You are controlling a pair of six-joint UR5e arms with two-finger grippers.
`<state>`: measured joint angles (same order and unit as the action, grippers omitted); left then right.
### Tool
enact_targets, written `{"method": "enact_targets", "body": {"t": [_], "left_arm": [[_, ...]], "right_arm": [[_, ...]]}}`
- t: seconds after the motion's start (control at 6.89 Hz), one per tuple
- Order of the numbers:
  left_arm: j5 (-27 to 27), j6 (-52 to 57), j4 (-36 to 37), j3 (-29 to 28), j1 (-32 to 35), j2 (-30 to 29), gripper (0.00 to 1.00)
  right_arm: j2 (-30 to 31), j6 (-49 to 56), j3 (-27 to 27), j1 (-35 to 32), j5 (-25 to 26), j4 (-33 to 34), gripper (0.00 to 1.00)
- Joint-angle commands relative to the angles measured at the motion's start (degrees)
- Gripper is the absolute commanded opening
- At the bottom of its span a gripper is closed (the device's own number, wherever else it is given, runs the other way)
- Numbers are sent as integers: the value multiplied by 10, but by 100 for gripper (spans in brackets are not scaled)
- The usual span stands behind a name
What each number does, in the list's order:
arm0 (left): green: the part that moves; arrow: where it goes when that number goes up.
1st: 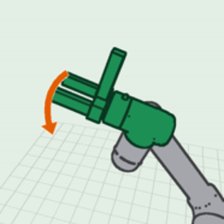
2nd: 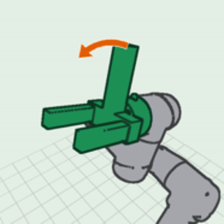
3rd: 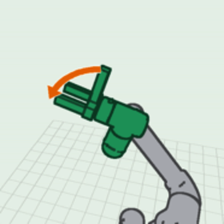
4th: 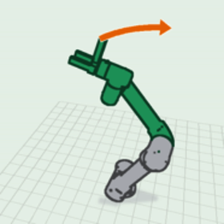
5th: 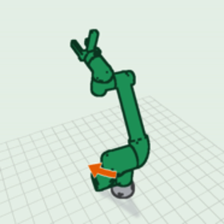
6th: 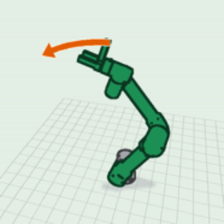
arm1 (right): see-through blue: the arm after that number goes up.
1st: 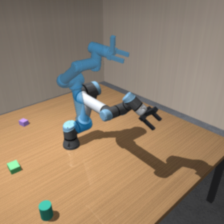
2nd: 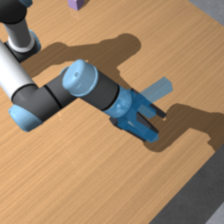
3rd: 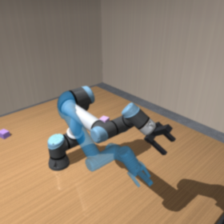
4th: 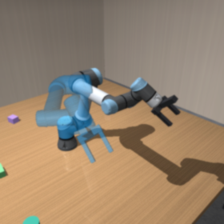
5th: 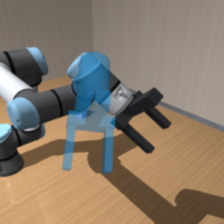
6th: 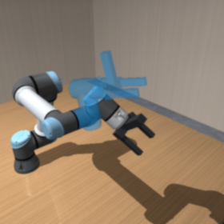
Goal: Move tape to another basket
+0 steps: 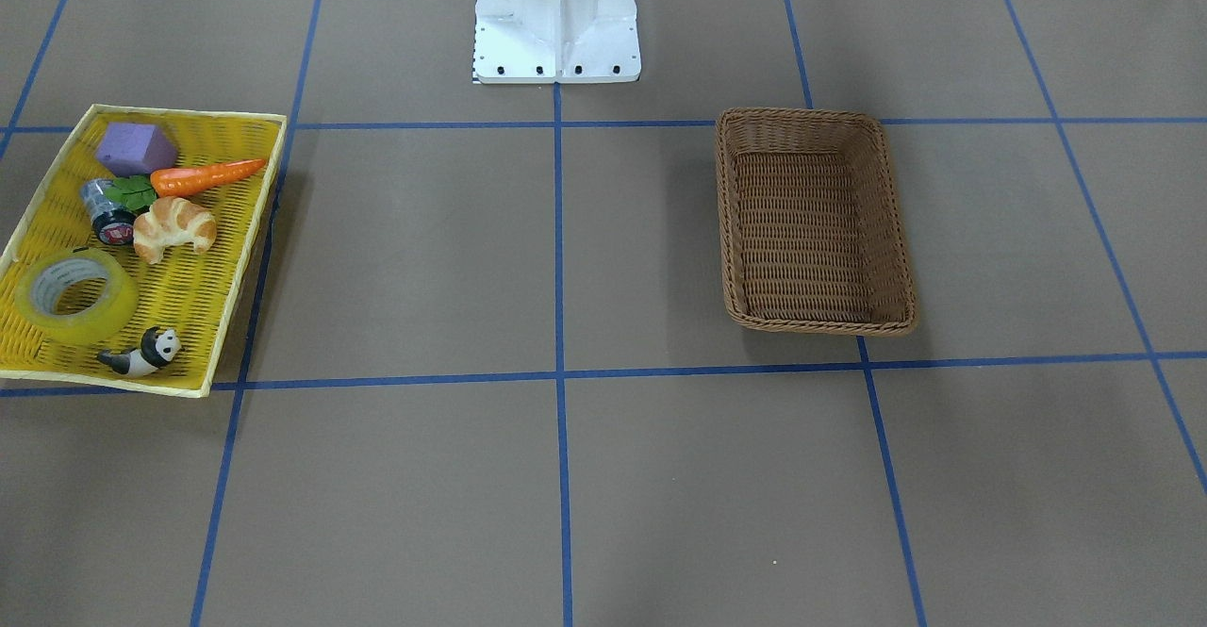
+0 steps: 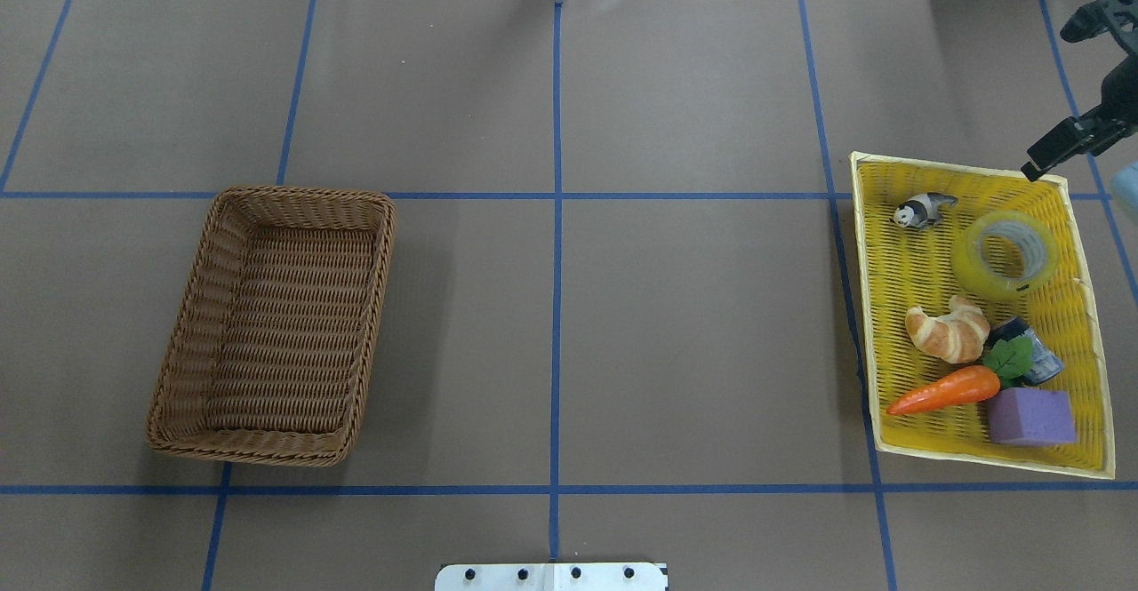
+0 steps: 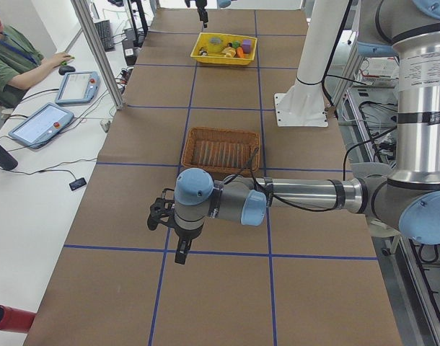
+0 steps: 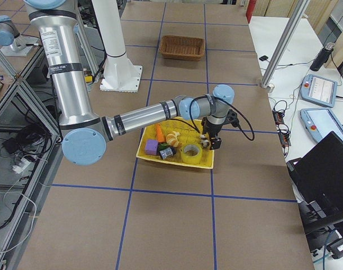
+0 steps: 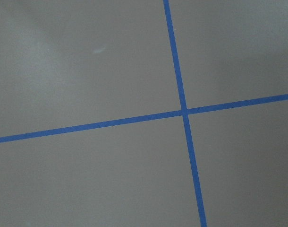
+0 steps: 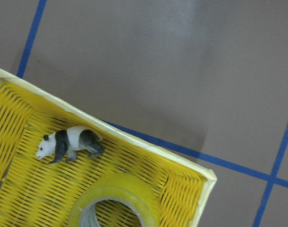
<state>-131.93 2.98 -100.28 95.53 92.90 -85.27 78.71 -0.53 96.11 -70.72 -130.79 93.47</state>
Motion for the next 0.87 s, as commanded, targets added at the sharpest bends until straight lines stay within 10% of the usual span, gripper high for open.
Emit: {"method": "enact_targets", "body": {"t": [0.0,0.73], "left_arm": [[0,0,0,0,1,0,98],[-1,0,0,-4,1,1,98]], "right_arm": [[4,77,-14,8,0,0,100],[2,127,-45,81,63,2,99]]}}
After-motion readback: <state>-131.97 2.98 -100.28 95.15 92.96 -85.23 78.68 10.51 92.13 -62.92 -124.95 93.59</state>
